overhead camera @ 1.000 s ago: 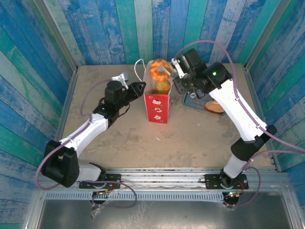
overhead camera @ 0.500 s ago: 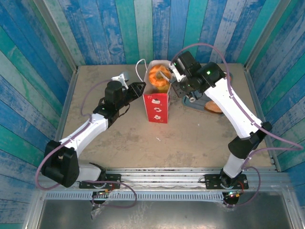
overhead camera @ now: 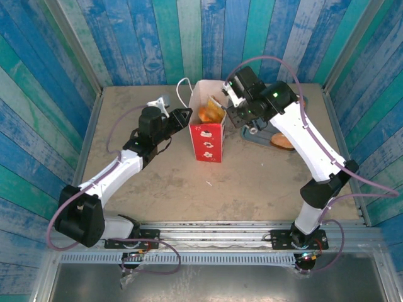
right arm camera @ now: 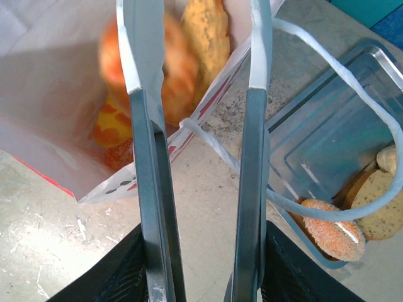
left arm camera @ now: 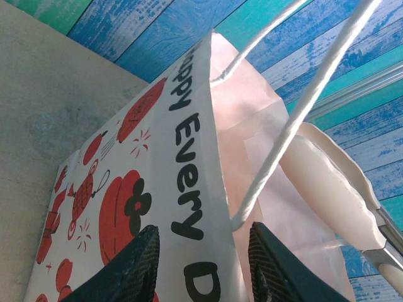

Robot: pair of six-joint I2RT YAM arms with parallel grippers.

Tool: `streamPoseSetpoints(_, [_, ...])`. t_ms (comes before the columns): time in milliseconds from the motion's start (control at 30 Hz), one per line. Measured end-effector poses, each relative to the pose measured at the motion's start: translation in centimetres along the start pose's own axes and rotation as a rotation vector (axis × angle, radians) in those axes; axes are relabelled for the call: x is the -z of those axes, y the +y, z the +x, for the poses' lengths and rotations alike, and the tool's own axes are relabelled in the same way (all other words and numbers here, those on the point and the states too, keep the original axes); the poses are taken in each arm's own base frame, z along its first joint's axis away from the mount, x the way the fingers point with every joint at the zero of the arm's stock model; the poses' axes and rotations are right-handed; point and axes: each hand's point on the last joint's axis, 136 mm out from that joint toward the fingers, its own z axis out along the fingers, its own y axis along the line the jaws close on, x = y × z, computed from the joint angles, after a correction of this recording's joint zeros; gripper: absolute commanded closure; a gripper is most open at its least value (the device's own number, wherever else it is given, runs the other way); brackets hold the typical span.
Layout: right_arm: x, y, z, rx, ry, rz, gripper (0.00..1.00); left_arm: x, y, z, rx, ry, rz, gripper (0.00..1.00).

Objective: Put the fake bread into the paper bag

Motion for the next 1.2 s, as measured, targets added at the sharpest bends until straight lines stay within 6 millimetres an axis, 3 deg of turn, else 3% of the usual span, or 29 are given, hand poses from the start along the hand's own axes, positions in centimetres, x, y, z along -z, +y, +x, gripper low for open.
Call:
streamPoseSetpoints(167, [0.4, -0.4, -0.1, -0.006, -0.011, 0.018, 0.54, 0.0, 0.0, 0.0, 0.0, 0.001, -0.001, 0.53])
streamPoseSetpoints(300, [1.3, -1.0, -0.4, -0.021, -0.036, 0.027, 0.55, 0.0, 0.2, 0.2, -0.012, 0.005, -0.012, 0.45])
streamPoseSetpoints(500, [4.9, -3.0, -0.7, -0.086, -0.127, 0.039, 0.55, 1.2, 0.1, -0.5, -0.057, -0.024, -0.035, 0.27])
streamPoseSetpoints(600, [7.2, -4.9, -0.7, -0.151, -0.195, 0.048, 0.55, 2.5, -0.6, -1.5, -0.095, -0.061, -0.04, 0.19])
streamPoseSetpoints(733, [8.4, -9.3, 1.4, -0.274, -0.218, 0.11, 0.55, 4.9, -1.7, -3.2, -0.156, -0.14, -0.05, 0.09])
streamPoseSetpoints(933, [6.0, -13.7, 7.1, -0.419, -0.095, 0.196, 0.55, 8.8, -1.0, -4.3, -0.224, -0.254, -0.111, 0.0])
streamPoseSetpoints(1067, [3.0, -15.7, 11.3, -0.497, 0.03, 0.232, 0.54, 10.3, 0.1, -4.5, -0.25, -0.3, -0.16, 0.05])
streamPoseSetpoints(1200, [0.6, -17.5, 14.2, -0.572, 0.103, 0.257, 0.54, 10.8, 1.2, -4.2, -0.268, -0.308, -0.199, 0.06])
